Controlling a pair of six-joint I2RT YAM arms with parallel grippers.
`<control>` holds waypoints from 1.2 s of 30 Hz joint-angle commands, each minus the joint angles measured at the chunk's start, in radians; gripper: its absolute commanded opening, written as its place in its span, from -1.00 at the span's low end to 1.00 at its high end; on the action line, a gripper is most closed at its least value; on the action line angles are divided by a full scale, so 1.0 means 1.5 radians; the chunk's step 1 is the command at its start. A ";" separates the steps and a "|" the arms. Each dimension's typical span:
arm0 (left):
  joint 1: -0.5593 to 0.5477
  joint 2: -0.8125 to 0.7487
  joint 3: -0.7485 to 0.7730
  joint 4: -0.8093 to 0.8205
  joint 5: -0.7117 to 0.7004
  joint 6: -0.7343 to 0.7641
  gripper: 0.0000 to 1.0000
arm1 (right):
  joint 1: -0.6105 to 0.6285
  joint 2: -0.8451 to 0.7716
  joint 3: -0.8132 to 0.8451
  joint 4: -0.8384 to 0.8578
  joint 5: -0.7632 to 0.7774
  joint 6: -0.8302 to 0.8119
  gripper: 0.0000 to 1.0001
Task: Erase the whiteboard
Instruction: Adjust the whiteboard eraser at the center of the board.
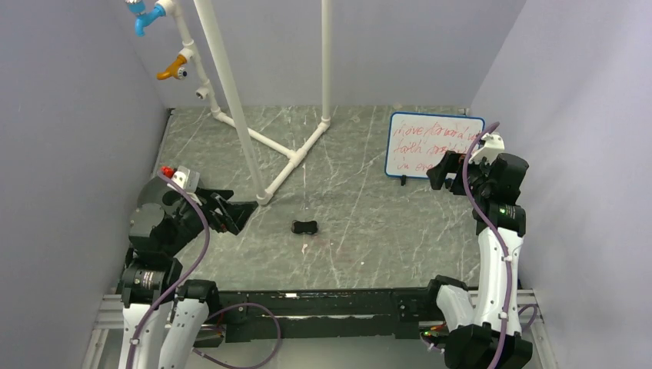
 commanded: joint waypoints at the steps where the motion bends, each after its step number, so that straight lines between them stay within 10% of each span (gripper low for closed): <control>1: -0.001 -0.015 -0.011 0.015 0.002 0.012 0.98 | -0.004 -0.010 0.002 0.000 -0.010 -0.005 1.00; 11: -0.001 -0.019 -0.028 0.046 0.040 -0.002 0.98 | -0.002 -0.007 -0.002 -0.024 -0.106 -0.079 1.00; 22: -0.045 0.008 -0.052 0.088 0.118 0.008 0.98 | 0.192 0.102 0.033 -0.304 -0.396 -0.650 1.00; 36: -0.047 -0.062 -0.133 0.004 -0.131 -0.053 0.98 | 0.723 0.370 0.053 0.075 0.005 -0.402 0.99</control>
